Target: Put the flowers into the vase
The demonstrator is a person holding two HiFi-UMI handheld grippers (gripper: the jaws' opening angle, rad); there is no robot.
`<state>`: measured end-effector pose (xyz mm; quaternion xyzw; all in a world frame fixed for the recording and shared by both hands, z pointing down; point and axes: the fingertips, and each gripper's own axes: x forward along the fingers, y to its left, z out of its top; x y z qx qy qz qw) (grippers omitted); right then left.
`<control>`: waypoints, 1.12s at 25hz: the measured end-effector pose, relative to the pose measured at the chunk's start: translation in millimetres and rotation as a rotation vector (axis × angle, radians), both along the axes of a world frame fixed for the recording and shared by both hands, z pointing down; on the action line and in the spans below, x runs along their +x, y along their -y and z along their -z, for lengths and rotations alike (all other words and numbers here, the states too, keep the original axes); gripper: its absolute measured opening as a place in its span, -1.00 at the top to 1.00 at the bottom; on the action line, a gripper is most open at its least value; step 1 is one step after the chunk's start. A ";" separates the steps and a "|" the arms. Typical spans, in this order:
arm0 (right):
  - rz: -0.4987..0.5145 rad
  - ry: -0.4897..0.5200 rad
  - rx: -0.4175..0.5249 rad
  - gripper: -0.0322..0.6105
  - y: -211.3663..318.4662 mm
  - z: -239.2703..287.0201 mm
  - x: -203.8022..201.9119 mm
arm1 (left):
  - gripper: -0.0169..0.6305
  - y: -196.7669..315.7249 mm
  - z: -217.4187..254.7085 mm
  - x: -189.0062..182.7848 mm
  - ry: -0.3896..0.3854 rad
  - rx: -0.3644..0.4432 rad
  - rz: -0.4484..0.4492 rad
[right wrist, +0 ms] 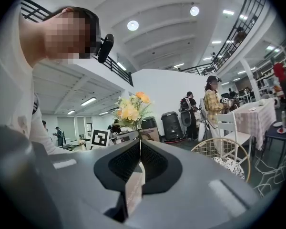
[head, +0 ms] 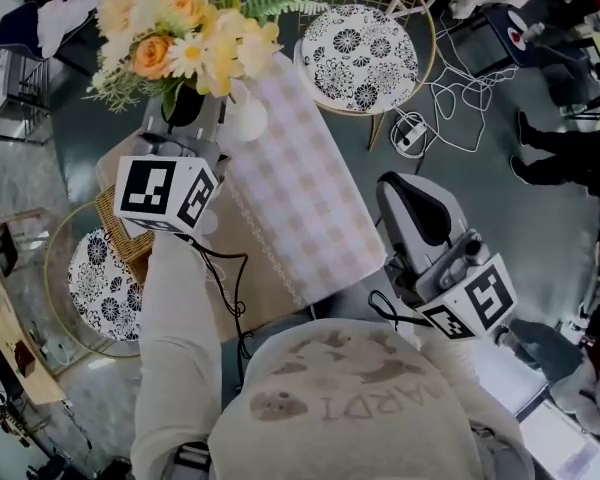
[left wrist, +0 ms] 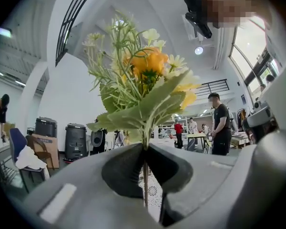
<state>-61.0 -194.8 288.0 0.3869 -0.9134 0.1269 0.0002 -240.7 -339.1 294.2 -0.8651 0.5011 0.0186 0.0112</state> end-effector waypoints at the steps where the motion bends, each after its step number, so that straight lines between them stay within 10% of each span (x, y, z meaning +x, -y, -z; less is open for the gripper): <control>1: -0.001 -0.004 -0.002 0.80 1.5 -1.4 -0.5 | 0.87 4.4 -3.8 -1.1 0.007 0.003 0.012; 28: 0.035 -0.112 -0.067 0.80 19.2 -36.9 -28.4 | 0.76 12.3 -156.9 -8.7 0.061 -0.203 0.090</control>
